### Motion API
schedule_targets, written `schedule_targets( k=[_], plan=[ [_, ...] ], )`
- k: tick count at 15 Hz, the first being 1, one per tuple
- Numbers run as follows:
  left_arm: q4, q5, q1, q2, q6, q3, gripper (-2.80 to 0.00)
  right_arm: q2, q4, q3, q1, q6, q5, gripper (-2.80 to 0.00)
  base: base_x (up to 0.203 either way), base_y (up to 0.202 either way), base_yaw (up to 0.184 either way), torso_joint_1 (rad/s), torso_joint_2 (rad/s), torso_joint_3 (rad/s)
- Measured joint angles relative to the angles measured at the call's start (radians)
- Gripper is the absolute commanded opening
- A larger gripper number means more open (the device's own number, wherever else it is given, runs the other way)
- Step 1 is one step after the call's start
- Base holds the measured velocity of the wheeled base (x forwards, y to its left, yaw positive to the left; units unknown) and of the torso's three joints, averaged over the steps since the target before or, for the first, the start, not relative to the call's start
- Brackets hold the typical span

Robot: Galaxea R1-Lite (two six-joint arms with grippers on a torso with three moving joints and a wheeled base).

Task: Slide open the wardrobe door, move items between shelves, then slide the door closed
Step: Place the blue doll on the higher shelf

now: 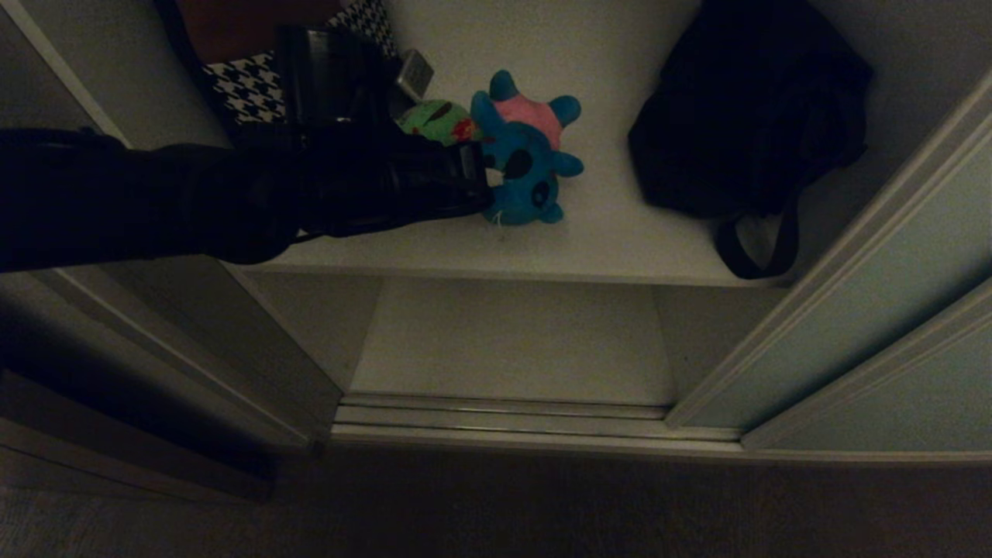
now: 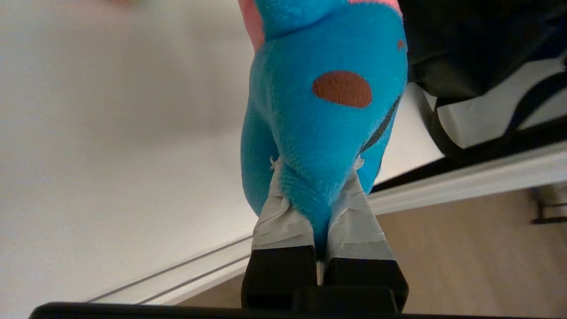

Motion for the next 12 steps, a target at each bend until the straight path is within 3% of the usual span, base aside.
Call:
schedule_targets(
  k=[6,12],
  plan=[
    [-0.011,0.004,-0.018,0.122,-0.024,-0.068,-2.80,0.000,0.000,0.000,0.000,0.000,0.000,-2.80,0.000,0.000,0.000,0.000,0.00,0.000],
    [-0.008,0.089,-0.027,0.204,-0.052,-0.194,-2.80,0.000,0.000,0.000,0.000,0.000,0.000,-2.80,0.000,0.000,0.000,0.000,0.00,0.000]
  ],
)
